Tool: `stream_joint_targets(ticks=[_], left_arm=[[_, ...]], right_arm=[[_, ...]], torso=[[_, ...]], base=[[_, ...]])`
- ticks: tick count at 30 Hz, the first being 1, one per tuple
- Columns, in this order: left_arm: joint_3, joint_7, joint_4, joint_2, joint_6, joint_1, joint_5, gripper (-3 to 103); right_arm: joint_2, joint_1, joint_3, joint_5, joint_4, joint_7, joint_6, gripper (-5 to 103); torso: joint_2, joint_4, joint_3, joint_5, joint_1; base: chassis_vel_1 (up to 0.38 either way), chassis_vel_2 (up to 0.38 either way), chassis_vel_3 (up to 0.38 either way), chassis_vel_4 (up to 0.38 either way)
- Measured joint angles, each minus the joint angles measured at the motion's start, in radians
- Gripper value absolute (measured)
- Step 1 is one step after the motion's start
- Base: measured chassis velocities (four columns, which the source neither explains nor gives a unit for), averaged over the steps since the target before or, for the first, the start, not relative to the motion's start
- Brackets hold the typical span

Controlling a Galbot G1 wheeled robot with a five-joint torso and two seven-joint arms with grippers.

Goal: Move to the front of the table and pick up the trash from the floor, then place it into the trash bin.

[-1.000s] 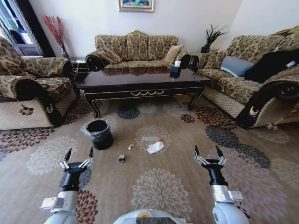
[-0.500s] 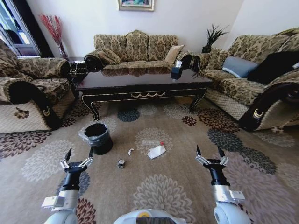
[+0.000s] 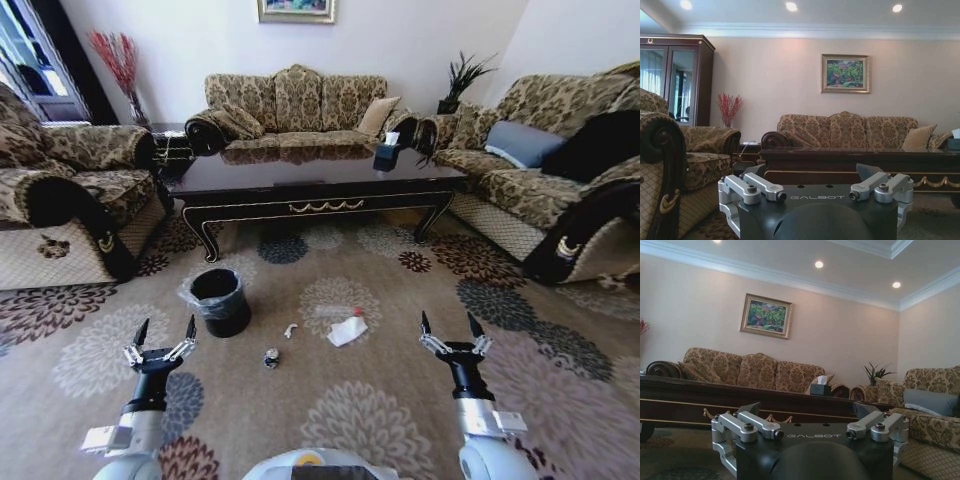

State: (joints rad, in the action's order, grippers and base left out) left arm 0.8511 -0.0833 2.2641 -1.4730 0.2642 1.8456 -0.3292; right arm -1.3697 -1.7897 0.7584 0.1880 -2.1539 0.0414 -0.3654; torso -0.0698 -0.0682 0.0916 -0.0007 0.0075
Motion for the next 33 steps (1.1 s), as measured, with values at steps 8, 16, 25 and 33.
stream_joint_targets(ticks=[8,16,25,33], left_arm=[[0.0,-0.002,-0.008,0.002,0.004,-0.003,-0.004,100],[-0.003,-0.005,-0.025,0.002,0.011,-0.006,0.0,100],[-0.001,0.001,-0.025,0.007,0.0,-0.024,-0.003,100],[-0.003,0.046,-0.013,0.026,-0.052,-0.075,-0.025,100]], right_arm=[[-0.006,-0.008,-0.002,-0.017,0.003,-0.006,-0.004,100],[-0.01,-0.002,-0.015,-0.028,0.019,-0.009,-0.011,100],[-0.008,0.016,-0.038,-0.016,0.034,-0.004,-0.042,100],[0.004,0.023,-0.034,-0.005,0.04,0.0,-0.043,100]], torso=[[0.0,-0.0001,0.0,0.0007,0.0],[0.0,0.0,0.0,0.0009,0.0],[0.0,-0.0001,0.0,0.0001,0.0],[0.0,-0.0001,0.001,0.0007,0.001]], base=[[-0.058,0.131,0.07,-0.121],[-0.235,0.17,0.215,-0.164],[-0.311,0.346,0.311,-0.353],[-0.175,0.182,0.156,-0.177]])
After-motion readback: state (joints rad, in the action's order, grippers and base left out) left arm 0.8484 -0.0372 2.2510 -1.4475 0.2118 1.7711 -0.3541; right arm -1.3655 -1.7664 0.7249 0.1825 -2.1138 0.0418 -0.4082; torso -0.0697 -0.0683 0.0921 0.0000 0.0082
